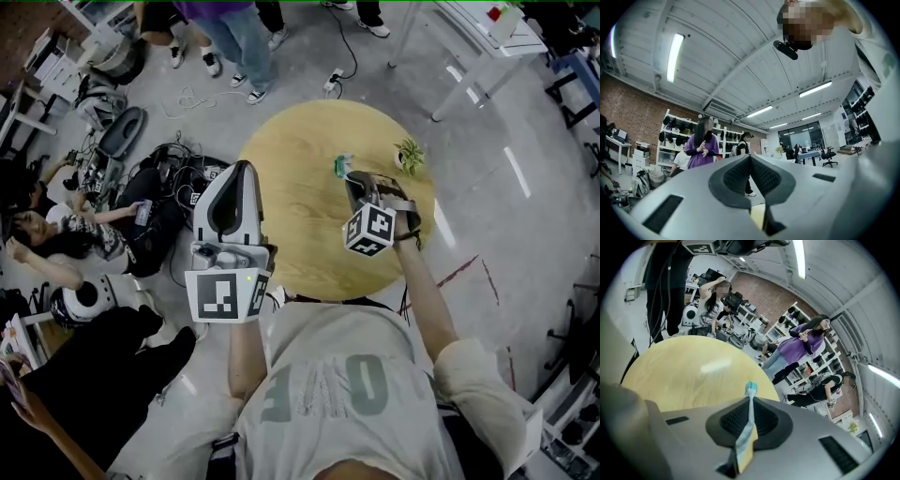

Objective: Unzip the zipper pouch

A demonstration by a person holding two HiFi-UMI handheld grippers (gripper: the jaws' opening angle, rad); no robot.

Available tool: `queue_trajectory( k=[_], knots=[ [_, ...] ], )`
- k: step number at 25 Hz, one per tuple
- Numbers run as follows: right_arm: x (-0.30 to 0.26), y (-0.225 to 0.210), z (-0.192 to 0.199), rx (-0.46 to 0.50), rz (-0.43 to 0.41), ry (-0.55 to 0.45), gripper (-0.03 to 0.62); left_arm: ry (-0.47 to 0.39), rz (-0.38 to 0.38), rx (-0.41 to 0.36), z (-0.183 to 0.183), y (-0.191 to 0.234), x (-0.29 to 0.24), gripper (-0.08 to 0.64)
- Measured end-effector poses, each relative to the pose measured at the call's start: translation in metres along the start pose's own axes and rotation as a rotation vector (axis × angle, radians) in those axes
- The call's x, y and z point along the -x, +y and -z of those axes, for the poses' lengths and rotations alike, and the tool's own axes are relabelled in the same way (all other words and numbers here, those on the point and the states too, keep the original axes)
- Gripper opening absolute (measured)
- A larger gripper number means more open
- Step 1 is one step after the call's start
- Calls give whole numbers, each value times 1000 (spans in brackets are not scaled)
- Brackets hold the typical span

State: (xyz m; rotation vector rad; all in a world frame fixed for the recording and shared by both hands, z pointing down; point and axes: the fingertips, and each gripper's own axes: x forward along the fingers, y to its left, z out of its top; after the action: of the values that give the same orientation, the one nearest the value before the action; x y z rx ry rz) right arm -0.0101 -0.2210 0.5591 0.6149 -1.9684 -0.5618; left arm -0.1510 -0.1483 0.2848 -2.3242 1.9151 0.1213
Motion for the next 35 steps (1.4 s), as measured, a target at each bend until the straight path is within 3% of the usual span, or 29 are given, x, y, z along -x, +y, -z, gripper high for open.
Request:
queue_trajectory(
  k=[9,19,26,29,35],
  knots=[
    [-16,47,-15,-65,-71,-12,34,1,-40,-5,0,9,10,26],
    [-30,90,-5,-59,-157,29,34,10,-66,-3,1,14,11,26],
    [-37,115,0,-126,-267,60,42,17,-70,4,4,17,13,26],
    [-38,119,1,-172,-320,69,154,16,-77,1,2,17,12,26],
    [-34,116,-6,-237,-360,46,207,15,-80,1,3,19,13,26]
  ],
)
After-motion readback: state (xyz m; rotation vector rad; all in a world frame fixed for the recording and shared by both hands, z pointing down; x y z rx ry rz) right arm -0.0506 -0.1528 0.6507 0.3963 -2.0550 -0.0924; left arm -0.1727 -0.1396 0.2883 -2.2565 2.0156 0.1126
